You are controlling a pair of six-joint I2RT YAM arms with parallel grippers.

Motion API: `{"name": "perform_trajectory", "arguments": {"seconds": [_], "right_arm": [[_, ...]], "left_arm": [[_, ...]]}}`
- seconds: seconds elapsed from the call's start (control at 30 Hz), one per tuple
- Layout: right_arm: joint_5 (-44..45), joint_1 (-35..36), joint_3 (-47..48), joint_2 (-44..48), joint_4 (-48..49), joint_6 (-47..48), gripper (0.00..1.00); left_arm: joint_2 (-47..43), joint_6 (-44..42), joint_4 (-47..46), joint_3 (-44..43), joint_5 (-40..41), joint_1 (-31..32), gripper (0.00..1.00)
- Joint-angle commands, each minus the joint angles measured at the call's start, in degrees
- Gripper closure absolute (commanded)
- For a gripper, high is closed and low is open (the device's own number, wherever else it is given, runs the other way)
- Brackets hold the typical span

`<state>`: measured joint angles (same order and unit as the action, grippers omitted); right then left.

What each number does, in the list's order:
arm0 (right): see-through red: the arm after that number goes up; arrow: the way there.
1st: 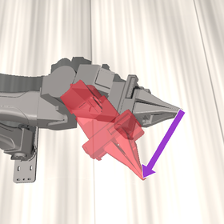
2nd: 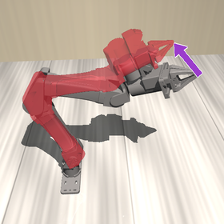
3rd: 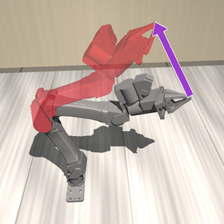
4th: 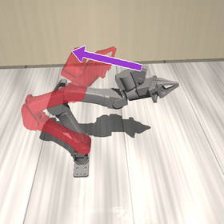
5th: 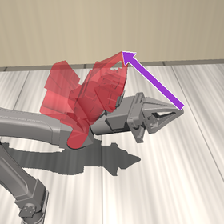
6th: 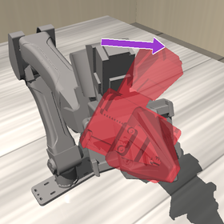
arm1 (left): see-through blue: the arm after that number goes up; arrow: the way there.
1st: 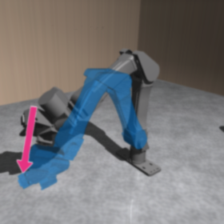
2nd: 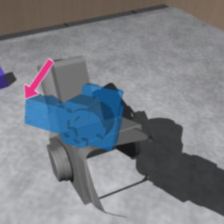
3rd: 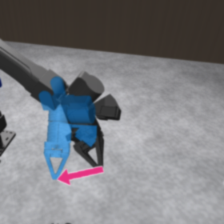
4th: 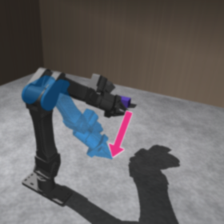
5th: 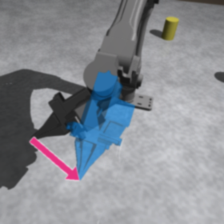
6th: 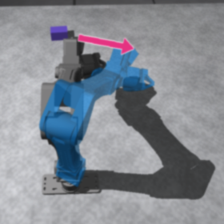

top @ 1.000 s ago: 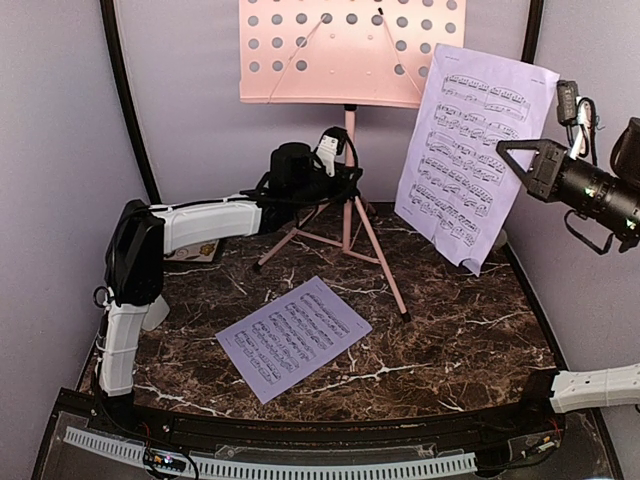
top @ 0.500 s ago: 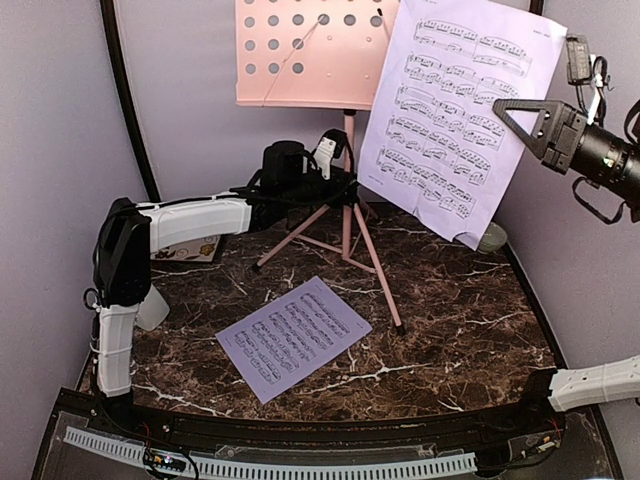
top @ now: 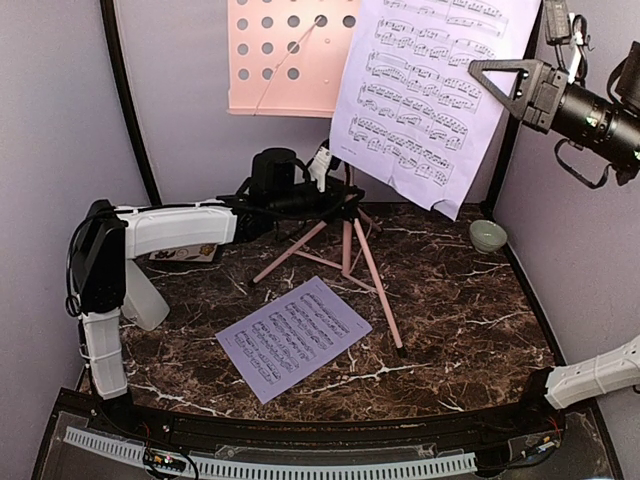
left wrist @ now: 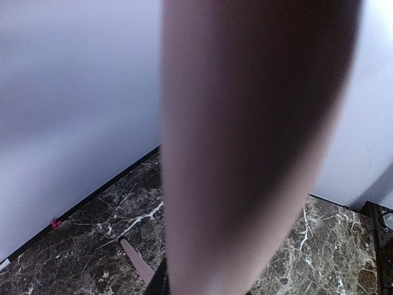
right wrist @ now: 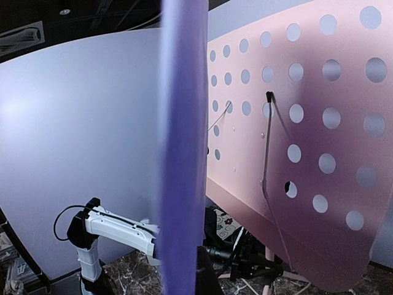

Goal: Set up the instrument practice props

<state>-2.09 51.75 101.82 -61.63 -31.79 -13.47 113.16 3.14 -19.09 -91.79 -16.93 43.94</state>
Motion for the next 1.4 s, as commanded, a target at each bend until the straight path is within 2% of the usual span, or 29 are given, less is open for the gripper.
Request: {"name": "perform_trajectory", "arguments": {"seconds": [0.0, 0.03, 0.1, 0.2, 0.27, 0.4, 0.57, 0.7, 0.83, 0.93, 1.13, 1.27, 1.37], "right_arm": [[2.2, 0.0, 6.3, -2.4, 1.5, 1.0, 1.00], [2.7, -0.1, 7.3, -3.1, 1.3, 1.0, 1.00], [3.7, -0.1, 9.0, -4.8, 1.0, 1.2, 1.00], [5.4, -0.1, 11.6, -6.7, 0.5, 1.1, 1.00], [6.6, -0.1, 13.5, -7.8, -0.2, 1.0, 1.00], [9.3, -0.1, 16.6, -9.2, -2.1, 1.3, 1.00], [11.0, -0.1, 16.7, -9.3, -2.8, 1.3, 1.00], [12.5, -0.1, 16.8, -9.0, -2.6, 1.6, 1.00], [12.4, -0.1, 16.0, -9.0, -1.6, 2.3, 1.00], [11.6, -0.1, 15.2, -9.3, -0.5, 3.4, 1.00], [11.9, -0.1, 15.5, -10.2, 1.0, 5.0, 1.00], [11.0, -0.1, 15.6, -10.9, 1.8, 5.4, 1.00], [11.0, -0.1, 16.2, -11.5, 1.9, 5.9, 1.00]], "left_arm": [[-6.3, 4.8, 5.3, 1.3, -6.3, 2.2, 1.00], [-6.5, 4.9, 5.7, 1.5, -6.1, 2.2, 1.00], [-7.4, 4.9, 5.6, 2.8, -4.9, 2.2, 0.92], [-9.8, 5.1, 5.3, 5.4, -2.1, 2.2, 0.62], [-12.4, 5.2, 5.3, 7.9, 0.1, 2.1, 0.47], [-19.2, 7.8, 6.5, 14.9, 5.4, 1.2, 0.34], [-30.4, 13.5, 10.0, 26.2, 11.9, -2.7, 0.30], [-40.6, 12.1, 13.7, 30.0, 20.8, -4.7, 0.31], [-45.5, 0.5, 16.8, 23.2, 24.4, -3.2, 0.30], [-47.0, -8.1, 14.2, 19.4, 25.4, -1.0, 0.29], [-45.6, -21.2, 11.8, 10.4, 28.1, 5.0, 0.32], [-44.1, -25.6, 9.8, 6.1, 29.1, 8.8, 0.34], [-41.3, -31.8, 11.5, 1.6, 30.1, 14.1, 0.36]]}}
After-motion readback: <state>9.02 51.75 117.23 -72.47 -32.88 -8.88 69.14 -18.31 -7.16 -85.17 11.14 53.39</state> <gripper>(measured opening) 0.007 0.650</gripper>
